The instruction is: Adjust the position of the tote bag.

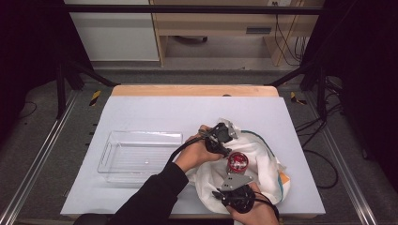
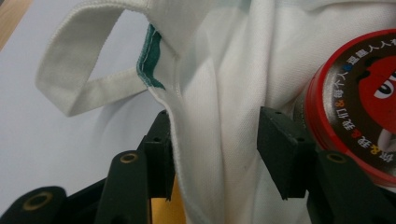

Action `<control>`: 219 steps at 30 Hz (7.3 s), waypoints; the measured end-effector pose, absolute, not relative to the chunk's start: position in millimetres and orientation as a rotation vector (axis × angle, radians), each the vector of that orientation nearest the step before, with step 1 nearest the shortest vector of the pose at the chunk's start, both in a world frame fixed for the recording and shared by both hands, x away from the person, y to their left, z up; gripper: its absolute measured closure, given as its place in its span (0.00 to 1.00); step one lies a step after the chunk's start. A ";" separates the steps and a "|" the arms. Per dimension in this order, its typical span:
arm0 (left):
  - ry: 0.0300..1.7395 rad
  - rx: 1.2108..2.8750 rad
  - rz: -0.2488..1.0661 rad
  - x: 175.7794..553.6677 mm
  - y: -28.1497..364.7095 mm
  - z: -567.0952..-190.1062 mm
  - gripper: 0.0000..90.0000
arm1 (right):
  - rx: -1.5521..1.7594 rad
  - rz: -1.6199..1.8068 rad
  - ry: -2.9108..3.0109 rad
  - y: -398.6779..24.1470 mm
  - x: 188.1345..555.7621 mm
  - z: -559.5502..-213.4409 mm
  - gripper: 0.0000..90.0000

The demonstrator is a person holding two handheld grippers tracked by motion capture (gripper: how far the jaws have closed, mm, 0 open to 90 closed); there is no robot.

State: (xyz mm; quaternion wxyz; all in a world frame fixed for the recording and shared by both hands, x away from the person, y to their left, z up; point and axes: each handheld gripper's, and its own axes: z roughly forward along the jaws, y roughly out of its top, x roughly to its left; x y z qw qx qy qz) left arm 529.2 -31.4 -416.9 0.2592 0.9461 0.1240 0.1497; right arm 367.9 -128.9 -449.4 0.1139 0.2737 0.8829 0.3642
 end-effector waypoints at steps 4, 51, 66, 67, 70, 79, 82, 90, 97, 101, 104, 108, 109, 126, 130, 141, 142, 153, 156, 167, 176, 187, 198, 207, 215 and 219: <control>0.339 2.581 0.378 532.0 -32.7 -425.9 0.54 | 0.802 1.071 2.586 -129.0 368.0 -448.7 0.96; 0.645 2.440 0.430 553.2 -22.1 -426.7 0.93 | 0.735 0.989 2.644 -115.8 365.2 -461.1 0.98; 0.542 2.271 0.565 503.1 20.4 -357.5 0.58 | 0.852 1.168 2.393 -160.5 358.3 -399.2 0.45; 0.538 2.272 0.572 498.5 25.1 -354.0 0.56 | 0.878 1.169 2.371 -165.5 358.7 -395.3 0.44; 0.522 2.251 0.569 484.8 39.0 -348.6 0.52 | 0.921 1.224 2.301 -180.5 361.0 -385.5 0.41; 0.496 2.226 0.544 453.3 61.2 -352.7 0.36 | 0.960 1.100 2.190 -214.2 384.2 -358.4 0.32; 0.479 2.227 0.530 447.1 62.1 -356.2 0.33 | 0.996 1.074 2.157 -227.7 391.4 -352.8 0.32; 0.436 2.226 0.504 431.4 56.8 -363.4 0.29 | 1.057 1.035 2.139 -244.0 397.8 -353.2 0.30; 0.342 2.219 0.469 402.8 58.3 -376.5 0.29 | 1.125 1.029 2.132 -258.8 417.6 -354.2 0.30; 0.275 2.225 0.433 392.2 52.5 -385.8 0.29 | 1.194 0.974 2.149 -263.2 454.2 -366.9 0.33; 0.226 2.246 0.388 392.9 44.5 -398.2 0.30 | 1.248 0.886 2.229 -259.3 485.0 -394.5 0.31; 0.212 2.320 0.342 403.7 32.5 -417.7 0.30 | 1.320 0.842 2.280 -260.2 498.8 -411.2 0.31; 0.208 2.328 0.355 402.8 31.3 -420.2 0.29 | 1.329 0.824 2.294 -260.2 501.4 -414.9 0.36; 0.150 2.392 0.103 399.9 15.0 -462.8 0.53 | 1.245 0.842 2.290 -251.3 497.3 -429.0 0.95; 0.158 2.406 0.118 397.3 11.6 -462.1 0.71 | 1.231 0.840 2.294 -250.7 497.5 -429.5 0.96; 0.194 2.402 0.195 387.3 13.4 -459.2 0.95 | 1.175 0.729 2.265 -252.9 517.1 -413.7 0.97; 0.199 2.394 0.198 386.7 13.9 -459.9 0.95 | 1.175 0.729 2.265 -252.9 517.1 -413.7 0.97; 0.199 2.394 0.232 383.0 13.7 -461.2 0.96 | 1.297 0.707 2.299 -260.0 546.6 -457.2 0.97; 0.198 2.393 0.254 379.8 13.5 -462.2 0.96 | 1.283 0.697 2.297 -259.5 545.8 -457.2 0.97; 0.200 2.391 0.259 378.3 13.8 -462.5 0.96 | 1.280 0.674 2.288 -260.7 545.7 -460.5 0.96; 0.272 2.346 0.285 382.0 18.6 -450.9 0.74 | 1.233 0.633 2.182 -257.8 531.7 -452.3 0.63; 0.423 2.141 0.534 420.1 43.3 -365.0 0.50 | 1.309 0.854 1.963 -268.6 450.1 -389.5 0.47; 0.481 2.324 0.558 477.6 12.0 -384.9 0.47 | 1.300 0.837 2.096 -260.5 401.8 -408.9 0.53; 0.563 2.382 0.563 501.9 17.3 -390.0 0.90 | 1.248 0.669 2.179 -256.0 396.7 -419.9 0.99; 0.585 2.448 0.565 508.8 26.0 -397.8 0.92 | 1.230 0.579 2.202 -270.2 370.3 -423.5 0.99; 0.582 2.459 0.580 508.6 26.2 -402.0 0.92 | 1.285 0.646 2.196 -280.9 370.9 -438.5 0.99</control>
